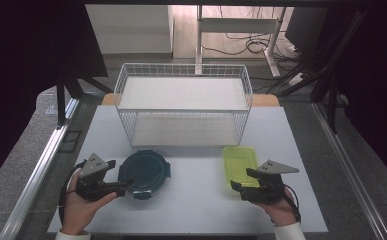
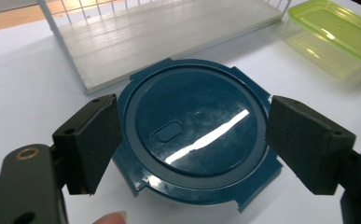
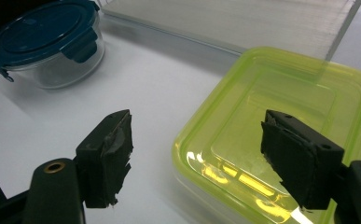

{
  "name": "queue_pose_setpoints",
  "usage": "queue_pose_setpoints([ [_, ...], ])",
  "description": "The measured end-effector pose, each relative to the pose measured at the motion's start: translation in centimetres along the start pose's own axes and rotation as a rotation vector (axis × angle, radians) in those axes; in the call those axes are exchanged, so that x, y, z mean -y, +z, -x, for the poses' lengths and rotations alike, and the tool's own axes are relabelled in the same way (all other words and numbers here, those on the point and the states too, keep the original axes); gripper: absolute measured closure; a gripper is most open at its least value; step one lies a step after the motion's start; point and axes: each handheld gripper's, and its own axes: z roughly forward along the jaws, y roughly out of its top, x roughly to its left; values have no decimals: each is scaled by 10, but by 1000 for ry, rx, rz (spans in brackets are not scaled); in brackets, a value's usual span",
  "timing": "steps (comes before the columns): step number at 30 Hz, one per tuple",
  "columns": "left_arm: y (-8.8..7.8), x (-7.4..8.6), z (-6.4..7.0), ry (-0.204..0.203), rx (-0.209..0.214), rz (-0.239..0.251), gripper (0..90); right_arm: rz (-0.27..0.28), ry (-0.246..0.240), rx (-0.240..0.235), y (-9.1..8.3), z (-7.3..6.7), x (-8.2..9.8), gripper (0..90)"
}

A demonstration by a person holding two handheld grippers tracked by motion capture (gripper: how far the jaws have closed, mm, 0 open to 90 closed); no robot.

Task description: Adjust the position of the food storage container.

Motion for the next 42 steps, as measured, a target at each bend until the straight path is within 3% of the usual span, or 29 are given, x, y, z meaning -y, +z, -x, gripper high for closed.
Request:
queue_pose_setpoints([
  [9, -2, 4, -4, -29, 2, 8, 171, 2, 5, 8, -1, -3, -3, 245],
  [31, -4, 1, 2, -17, -5, 3, 172, 25, 1, 2, -11, -5, -5, 236],
  [36, -3, -3, 1, -3, -8, -5, 184, 28, 3, 8, -12, -6, -5, 236],
  [42, 3, -16, -10, -14, -10, -19, 198, 25, 7, 8, -11, -5, -4, 236],
])
